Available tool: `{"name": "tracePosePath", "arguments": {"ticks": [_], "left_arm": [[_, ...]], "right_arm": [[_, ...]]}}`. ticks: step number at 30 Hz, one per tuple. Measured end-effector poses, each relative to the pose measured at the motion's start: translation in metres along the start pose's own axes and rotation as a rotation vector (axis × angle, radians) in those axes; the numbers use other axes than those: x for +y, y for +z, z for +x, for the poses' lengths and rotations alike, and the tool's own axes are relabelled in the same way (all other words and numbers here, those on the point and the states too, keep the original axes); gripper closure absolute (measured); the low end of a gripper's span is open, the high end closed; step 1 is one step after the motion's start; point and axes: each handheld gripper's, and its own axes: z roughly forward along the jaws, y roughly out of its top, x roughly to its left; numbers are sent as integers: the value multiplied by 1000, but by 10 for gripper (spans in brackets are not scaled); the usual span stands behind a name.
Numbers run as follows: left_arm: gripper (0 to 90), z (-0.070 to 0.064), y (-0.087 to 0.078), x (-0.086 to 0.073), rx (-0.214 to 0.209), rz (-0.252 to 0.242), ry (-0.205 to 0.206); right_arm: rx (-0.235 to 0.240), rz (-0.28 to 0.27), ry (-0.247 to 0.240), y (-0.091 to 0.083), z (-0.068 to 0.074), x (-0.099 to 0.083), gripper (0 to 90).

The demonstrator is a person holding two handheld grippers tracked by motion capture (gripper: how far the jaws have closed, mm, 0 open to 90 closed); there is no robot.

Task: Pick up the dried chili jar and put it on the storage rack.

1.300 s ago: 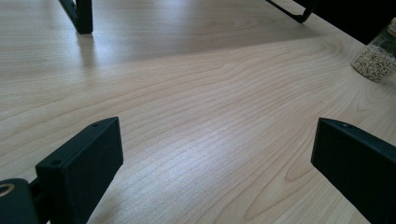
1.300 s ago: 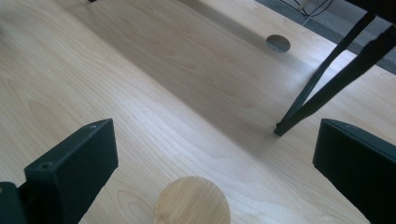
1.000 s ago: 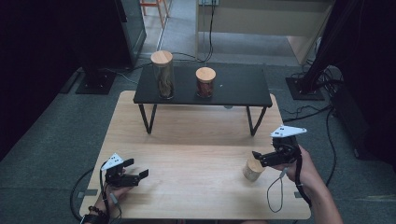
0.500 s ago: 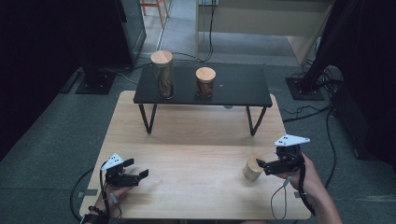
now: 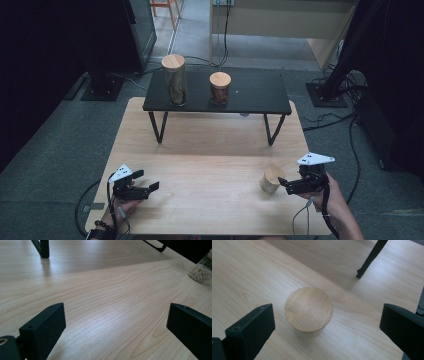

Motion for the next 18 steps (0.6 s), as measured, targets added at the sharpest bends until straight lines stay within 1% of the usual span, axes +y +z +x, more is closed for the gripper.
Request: {"name": "tracePosePath", "arguments": {"ticks": [3, 9, 18], "left_arm": [[22, 0, 0, 0, 1, -1, 0], [22, 0, 0, 1, 1, 4, 4], [22, -1, 1, 1, 4, 6, 5]], "right_arm": [[-4, 6, -5, 3, 1, -5, 0], [2, -1, -13, 9, 2, -16, 0], [5, 21, -2, 20, 3, -26, 0]]}}
